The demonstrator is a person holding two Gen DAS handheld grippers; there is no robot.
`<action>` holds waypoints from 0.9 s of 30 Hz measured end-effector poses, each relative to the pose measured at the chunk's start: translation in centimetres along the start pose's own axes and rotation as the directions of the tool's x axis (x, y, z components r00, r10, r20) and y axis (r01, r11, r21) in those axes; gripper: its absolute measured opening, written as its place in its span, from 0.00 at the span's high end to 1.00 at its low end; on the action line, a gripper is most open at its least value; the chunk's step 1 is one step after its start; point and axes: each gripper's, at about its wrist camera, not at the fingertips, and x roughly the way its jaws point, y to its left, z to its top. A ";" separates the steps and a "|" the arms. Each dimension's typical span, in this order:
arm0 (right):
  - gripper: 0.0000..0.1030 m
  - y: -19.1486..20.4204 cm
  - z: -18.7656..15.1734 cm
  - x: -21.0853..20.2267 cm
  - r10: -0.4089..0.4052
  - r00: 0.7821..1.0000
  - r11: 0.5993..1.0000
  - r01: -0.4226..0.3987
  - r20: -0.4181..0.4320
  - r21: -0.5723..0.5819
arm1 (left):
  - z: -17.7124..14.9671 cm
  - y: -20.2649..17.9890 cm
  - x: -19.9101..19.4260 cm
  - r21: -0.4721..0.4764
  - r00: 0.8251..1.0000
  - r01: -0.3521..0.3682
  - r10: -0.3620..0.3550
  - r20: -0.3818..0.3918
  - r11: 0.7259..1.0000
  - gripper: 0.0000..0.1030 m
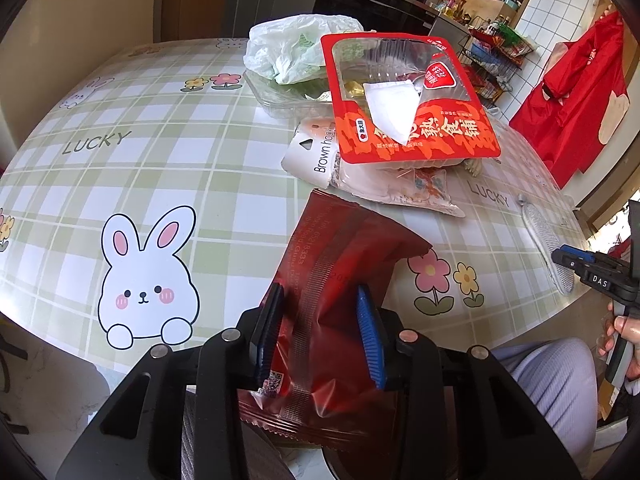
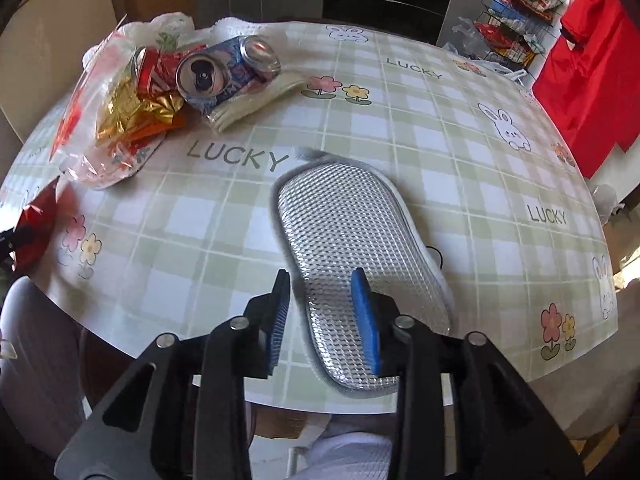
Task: Collect trash
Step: 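Close the right gripper on the silver sponge and lift it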
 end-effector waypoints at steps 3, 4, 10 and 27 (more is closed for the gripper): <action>0.49 1.3 0.5 0.7 -0.037 0.999 0.996 0.036 -0.013 -0.079 | 0.0 0.2 0.0 -0.003 1.000 0.004 -0.004 0.001 1.000 0.65; 0.49 1.5 0.8 1.0 -0.056 0.998 0.993 0.054 -0.019 -0.105 | 0.0 0.2 0.0 -0.004 1.000 0.005 -0.005 0.002 1.000 0.65; 0.48 0.4 2.0 2.4 -0.080 0.996 0.993 0.075 -0.050 -0.094 | -0.1 0.4 0.0 -0.008 1.000 0.014 -0.014 0.004 1.000 0.65; 0.85 -1.6 3.2 -5.1 0.084 0.987 0.996 -0.087 0.138 0.017 | 0.2 -0.6 -2.2 0.012 0.998 0.055 -0.055 0.034 0.998 0.76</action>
